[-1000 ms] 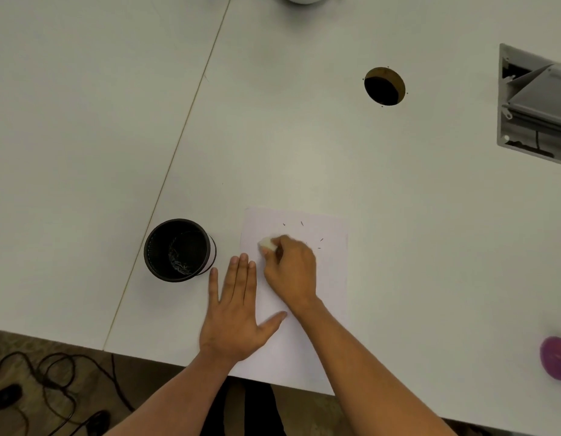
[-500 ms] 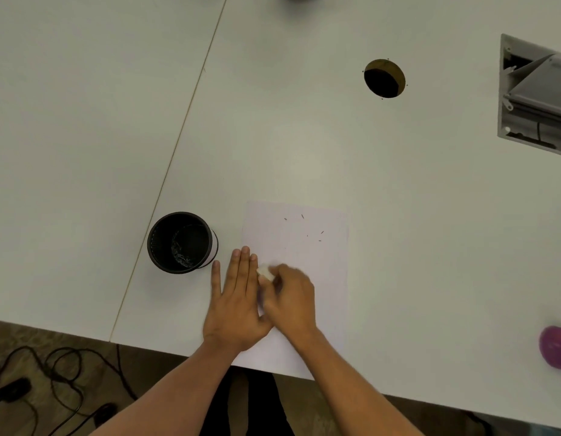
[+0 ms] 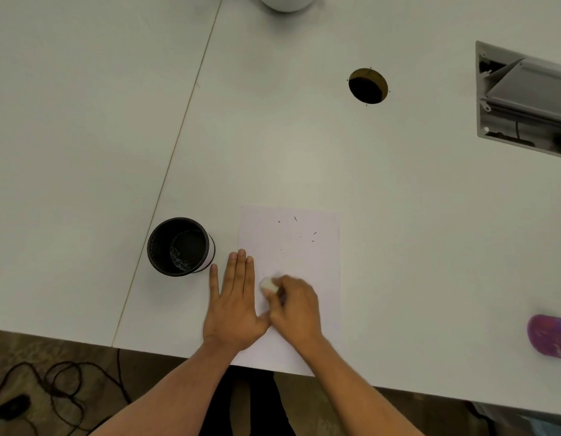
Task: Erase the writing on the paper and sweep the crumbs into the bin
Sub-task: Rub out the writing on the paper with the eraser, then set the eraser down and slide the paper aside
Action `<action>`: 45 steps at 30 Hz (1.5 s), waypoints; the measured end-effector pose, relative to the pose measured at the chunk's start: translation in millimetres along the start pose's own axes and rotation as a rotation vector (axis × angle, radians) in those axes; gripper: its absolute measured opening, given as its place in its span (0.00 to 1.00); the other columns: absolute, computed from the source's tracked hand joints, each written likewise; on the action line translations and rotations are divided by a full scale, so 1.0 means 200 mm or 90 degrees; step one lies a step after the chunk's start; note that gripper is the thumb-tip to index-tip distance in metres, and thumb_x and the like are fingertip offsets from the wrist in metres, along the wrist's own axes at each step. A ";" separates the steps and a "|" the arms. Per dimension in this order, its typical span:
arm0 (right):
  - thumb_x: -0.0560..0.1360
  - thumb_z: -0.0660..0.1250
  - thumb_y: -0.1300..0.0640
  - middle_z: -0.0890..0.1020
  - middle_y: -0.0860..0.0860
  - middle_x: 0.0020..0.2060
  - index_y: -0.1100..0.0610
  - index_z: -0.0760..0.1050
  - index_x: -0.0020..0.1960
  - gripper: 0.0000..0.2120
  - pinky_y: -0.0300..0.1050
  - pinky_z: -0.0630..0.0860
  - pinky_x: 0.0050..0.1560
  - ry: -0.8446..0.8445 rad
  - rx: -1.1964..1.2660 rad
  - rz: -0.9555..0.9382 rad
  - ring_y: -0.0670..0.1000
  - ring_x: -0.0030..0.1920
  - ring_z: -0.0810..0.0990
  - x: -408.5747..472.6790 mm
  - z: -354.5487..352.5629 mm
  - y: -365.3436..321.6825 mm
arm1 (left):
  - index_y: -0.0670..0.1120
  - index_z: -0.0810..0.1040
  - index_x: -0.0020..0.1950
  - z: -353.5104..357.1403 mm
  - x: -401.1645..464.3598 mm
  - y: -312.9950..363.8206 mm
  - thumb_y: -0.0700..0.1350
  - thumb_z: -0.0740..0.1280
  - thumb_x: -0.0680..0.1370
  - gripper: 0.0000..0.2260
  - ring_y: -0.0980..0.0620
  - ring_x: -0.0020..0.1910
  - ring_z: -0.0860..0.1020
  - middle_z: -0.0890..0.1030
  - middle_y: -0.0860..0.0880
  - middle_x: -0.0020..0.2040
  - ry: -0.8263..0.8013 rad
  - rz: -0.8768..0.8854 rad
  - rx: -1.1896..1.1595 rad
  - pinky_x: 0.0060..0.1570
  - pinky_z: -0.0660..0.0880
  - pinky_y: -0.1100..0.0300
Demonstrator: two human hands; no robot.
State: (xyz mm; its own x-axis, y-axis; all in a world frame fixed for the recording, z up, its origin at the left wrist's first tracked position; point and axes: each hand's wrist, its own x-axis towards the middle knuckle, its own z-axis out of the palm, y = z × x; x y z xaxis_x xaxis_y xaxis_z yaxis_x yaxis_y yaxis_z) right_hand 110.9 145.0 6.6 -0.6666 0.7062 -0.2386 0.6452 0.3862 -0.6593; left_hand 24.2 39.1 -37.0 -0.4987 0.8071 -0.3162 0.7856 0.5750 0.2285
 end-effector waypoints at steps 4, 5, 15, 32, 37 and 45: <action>0.75 0.68 0.51 0.83 0.49 0.36 0.56 0.80 0.47 0.08 0.40 0.72 0.39 0.038 -0.024 0.037 0.46 0.35 0.77 0.03 -0.04 0.09 | 0.38 0.49 0.80 0.00 0.00 0.00 0.71 0.46 0.77 0.44 0.43 0.81 0.47 0.48 0.40 0.81 0.013 0.000 0.007 0.75 0.49 0.35; 0.75 0.68 0.51 0.82 0.49 0.35 0.56 0.80 0.47 0.08 0.40 0.71 0.37 0.067 -0.024 0.060 0.47 0.35 0.77 0.07 -0.08 0.12 | 0.38 0.48 0.80 0.00 0.00 0.00 0.72 0.47 0.77 0.45 0.43 0.81 0.46 0.48 0.40 0.81 0.018 0.002 0.006 0.76 0.48 0.35; 0.75 0.68 0.49 0.81 0.45 0.40 0.55 0.79 0.51 0.10 0.30 0.71 0.39 0.175 0.106 0.149 0.41 0.39 0.78 0.05 -0.23 0.22 | 0.39 0.47 0.80 0.01 -0.01 0.00 0.73 0.48 0.76 0.46 0.44 0.81 0.45 0.47 0.41 0.82 0.031 -0.002 0.000 0.76 0.48 0.36; 0.76 0.67 0.59 0.76 0.59 0.62 0.61 0.72 0.66 0.19 0.56 0.73 0.57 0.281 -0.122 0.248 0.62 0.60 0.72 -0.02 -0.34 0.43 | 0.38 0.49 0.80 0.03 -0.01 -0.01 0.73 0.48 0.77 0.46 0.44 0.81 0.47 0.50 0.41 0.81 0.055 0.011 -0.004 0.76 0.48 0.35; 0.77 0.66 0.54 0.74 0.57 0.64 0.59 0.69 0.68 0.22 0.51 0.70 0.62 0.217 -0.059 0.310 0.57 0.64 0.70 -0.22 -0.27 0.33 | 0.38 0.49 0.80 0.04 -0.01 -0.03 0.73 0.48 0.77 0.46 0.44 0.81 0.46 0.50 0.41 0.81 0.052 0.025 -0.009 0.76 0.46 0.37; 0.74 0.68 0.50 0.72 0.54 0.64 0.56 0.70 0.66 0.22 0.49 0.71 0.61 0.136 0.022 0.464 0.54 0.63 0.71 -0.48 -0.14 0.11 | 0.38 0.48 0.80 0.04 -0.16 -0.06 0.72 0.50 0.77 0.45 0.44 0.80 0.47 0.51 0.39 0.81 0.014 0.046 -0.028 0.76 0.44 0.42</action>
State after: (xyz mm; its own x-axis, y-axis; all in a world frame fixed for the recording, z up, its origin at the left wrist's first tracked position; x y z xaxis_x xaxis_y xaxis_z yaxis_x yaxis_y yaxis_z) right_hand 199.5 101.6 34.7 0.0127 0.8767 -0.4808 0.8799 -0.2382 -0.4111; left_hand 33.6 6.3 -37.3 -0.4489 0.8495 -0.2771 0.8037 0.5194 0.2903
